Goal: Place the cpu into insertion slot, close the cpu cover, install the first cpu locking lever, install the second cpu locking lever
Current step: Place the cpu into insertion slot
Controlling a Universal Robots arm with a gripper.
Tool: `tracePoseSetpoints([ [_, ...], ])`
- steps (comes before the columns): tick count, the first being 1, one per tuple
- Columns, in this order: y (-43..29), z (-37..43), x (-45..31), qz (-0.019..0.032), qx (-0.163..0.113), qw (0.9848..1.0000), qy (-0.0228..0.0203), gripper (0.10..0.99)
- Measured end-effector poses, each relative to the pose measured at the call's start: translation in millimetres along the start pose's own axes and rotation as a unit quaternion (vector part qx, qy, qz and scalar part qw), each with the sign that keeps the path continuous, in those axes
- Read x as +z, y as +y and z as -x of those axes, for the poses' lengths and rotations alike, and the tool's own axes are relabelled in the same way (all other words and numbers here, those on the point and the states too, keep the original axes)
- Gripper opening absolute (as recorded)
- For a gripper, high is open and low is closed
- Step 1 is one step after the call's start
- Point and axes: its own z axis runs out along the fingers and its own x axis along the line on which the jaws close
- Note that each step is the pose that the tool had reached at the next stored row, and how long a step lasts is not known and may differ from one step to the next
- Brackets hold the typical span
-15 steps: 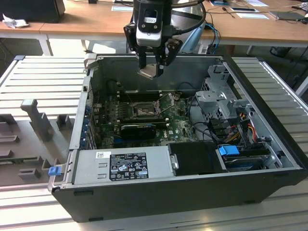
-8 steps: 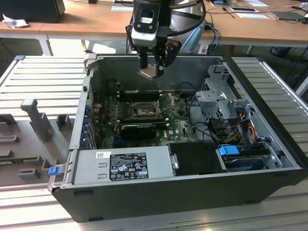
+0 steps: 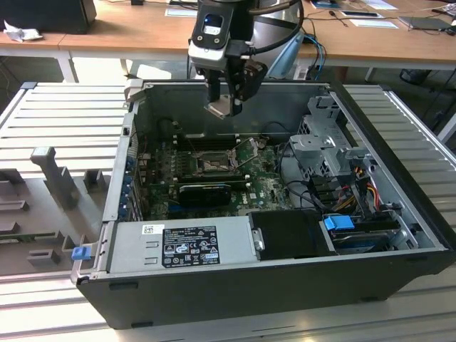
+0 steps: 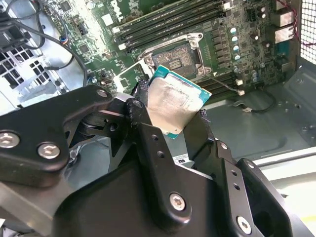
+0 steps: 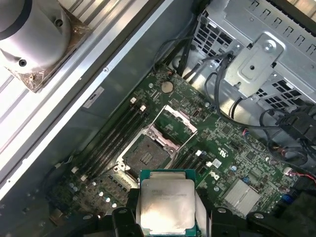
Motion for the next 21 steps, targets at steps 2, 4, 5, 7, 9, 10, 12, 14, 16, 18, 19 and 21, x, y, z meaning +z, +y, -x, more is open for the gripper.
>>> tracePoseSetpoints([
  [2,0.0,0.0,0.3,0.0001,0.007,1.0000,-0.0007,0.529],
  [4,-0.1,0.0,0.5,0.0002,0.015,0.9999,-0.0013,0.529],
  [5,-0.1,0.0,0.7,0.0003,0.019,0.9998,-0.0017,0.529],
  [7,-0.1,0.0,1.0,0.0004,0.027,0.9996,-0.0023,0.529],
  [9,-0.1,0.0,1.3,0.0005,0.035,0.9994,-0.0032,0.529],
  [10,-0.1,0.0,1.6,0.0005,0.040,0.9992,-0.0037,0.529],
  [12,-0.2,0.0,1.9,0.0006,0.050,0.9987,-0.0047,0.529],
  [14,-0.2,0.0,2.6,0.0009,0.067,0.9977,-0.0061,0.529],
  [16,-0.3,0.1,3.2,0.0011,0.094,0.9956,-0.0086,0.529],
  [18,-0.3,0.1,3.4,0.0014,0.111,0.9937,-0.0101,0.529],
  [19,-0.3,0.1,3.5,0.0015,0.117,0.9930,-0.0106,0.529],
  [21,-0.3,0.1,3.5,0.0017,0.129,0.9915,-0.0118,0.529],
])
